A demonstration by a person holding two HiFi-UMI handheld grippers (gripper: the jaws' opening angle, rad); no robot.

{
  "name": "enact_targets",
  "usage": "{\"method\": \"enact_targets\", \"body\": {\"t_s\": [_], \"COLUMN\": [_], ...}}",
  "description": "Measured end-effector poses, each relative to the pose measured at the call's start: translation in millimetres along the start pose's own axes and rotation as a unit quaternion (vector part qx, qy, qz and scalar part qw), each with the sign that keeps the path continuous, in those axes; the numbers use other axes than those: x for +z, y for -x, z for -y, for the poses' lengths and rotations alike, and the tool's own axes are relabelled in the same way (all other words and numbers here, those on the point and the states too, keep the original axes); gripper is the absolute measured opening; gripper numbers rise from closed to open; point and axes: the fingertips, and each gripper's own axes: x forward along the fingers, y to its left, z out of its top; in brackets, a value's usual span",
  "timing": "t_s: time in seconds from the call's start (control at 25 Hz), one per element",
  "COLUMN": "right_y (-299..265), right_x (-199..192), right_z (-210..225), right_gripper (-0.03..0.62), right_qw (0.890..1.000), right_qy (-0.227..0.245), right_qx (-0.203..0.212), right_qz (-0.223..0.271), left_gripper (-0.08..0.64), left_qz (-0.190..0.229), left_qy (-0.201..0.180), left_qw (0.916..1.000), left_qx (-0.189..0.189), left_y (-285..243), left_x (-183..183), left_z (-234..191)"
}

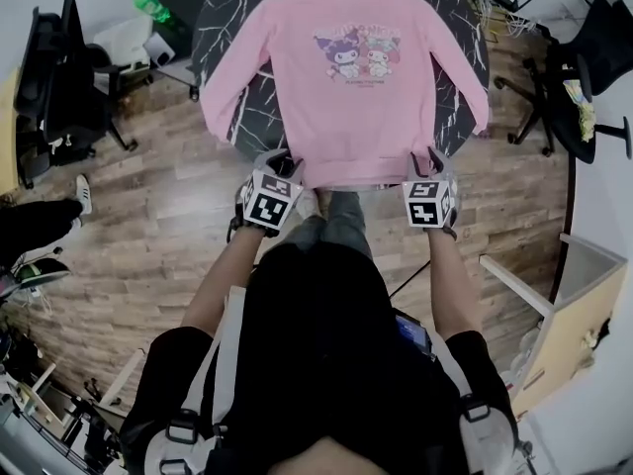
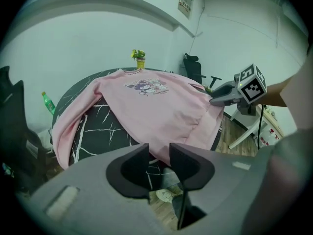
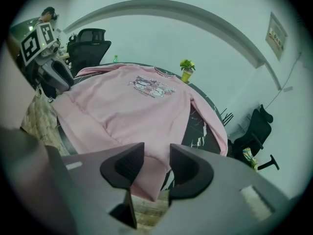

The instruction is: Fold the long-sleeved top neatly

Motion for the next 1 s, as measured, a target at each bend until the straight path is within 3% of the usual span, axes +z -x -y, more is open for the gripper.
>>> {"method": "enact_targets", "body": {"t_s": [0.28,0.52,0.72,0.84,1.0], "right_y": [5.9,6.5,4.6,1.9,1.5], "right_x": [-19.9,-34.1,-45.9,-45.7,-47.6], "right_z": [-2.6,-1.0,-0.6,-1.6,1.3], "right_gripper": [0.170,0.169,0.167,0.148,0.071], "right_qw": [0.999,0.994,0.993,0.992,0.992], "right_qy": [-0.044,-0.103,-0.114,-0.111,-0.092], "right_qx": [0.007,0.018,0.039,0.062,0.086], "right_qz": [-0.006,-0.010,-0.017,-0.012,-0.004], "left_gripper": [0.153,0.202,0.227,0.190,0.064], "left_qz": [0.007,0.012,-0.016,-0.045,-0.046], "left_qy": [0.068,0.120,0.133,0.154,0.198], "left_qw": [0.9977,0.9915,0.9899,0.9861,0.9784], "left_qx": [-0.003,-0.049,-0.046,-0.041,-0.037], "left_y": [18.1,21.1,5.3,-2.9,-3.8], "left_x": [-11.7,-21.6,-28.1,-38.0,-43.1], "left_z": [1.5,31.4,47.3,46.3,45.4]}}
